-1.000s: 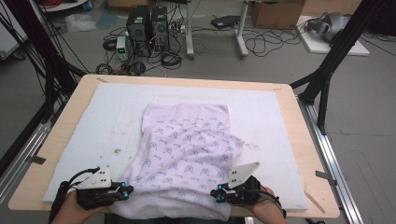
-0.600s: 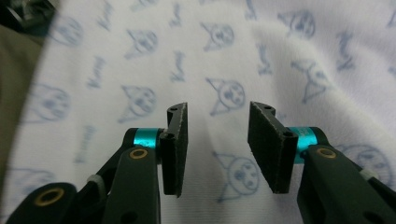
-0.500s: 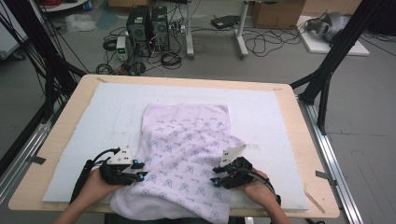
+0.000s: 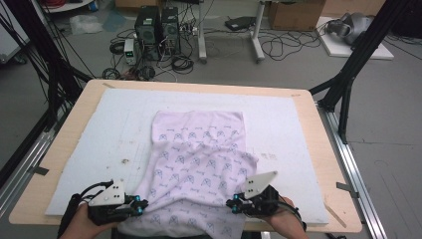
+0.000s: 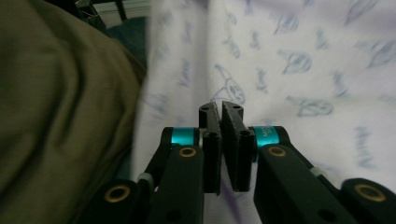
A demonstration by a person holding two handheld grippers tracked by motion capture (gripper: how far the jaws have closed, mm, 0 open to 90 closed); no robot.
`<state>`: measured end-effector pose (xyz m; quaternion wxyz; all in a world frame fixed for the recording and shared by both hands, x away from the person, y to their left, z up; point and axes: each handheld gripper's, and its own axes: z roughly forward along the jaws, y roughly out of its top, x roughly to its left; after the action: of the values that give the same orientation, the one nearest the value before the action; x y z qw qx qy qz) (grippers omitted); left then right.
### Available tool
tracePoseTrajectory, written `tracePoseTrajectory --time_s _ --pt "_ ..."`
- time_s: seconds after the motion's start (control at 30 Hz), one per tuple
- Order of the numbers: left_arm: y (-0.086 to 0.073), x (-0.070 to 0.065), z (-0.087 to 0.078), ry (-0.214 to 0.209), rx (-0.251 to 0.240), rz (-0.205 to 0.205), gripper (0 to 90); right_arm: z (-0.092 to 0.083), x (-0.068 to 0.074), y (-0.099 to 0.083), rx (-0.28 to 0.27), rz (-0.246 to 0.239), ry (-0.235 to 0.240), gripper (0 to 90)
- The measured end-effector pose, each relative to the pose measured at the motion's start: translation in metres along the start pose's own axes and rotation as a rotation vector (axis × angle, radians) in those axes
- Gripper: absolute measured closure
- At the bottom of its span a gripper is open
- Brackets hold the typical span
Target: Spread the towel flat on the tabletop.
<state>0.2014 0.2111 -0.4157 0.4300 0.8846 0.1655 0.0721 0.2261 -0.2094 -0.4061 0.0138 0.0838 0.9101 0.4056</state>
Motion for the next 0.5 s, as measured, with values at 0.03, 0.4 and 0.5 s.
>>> tracePoseTrajectory --time_s 0.03,0.4,0.5 --pt "0.003 0.003 0.001 0.015 -0.007 0.005 72.7 -0.005 0.003 0.002 -0.024 -0.001 -0.015 79.3" --pt "0.015 0.069 0.056 0.112 0.092 -0.060 62.6 0.027 -0.060 -0.002 0.133 0.107 -0.084 62.5" --pt "0.010 0.062 0.053 0.099 0.067 -0.059 81.7 0.033 -0.057 -0.005 0.127 0.083 -0.088 74.1"
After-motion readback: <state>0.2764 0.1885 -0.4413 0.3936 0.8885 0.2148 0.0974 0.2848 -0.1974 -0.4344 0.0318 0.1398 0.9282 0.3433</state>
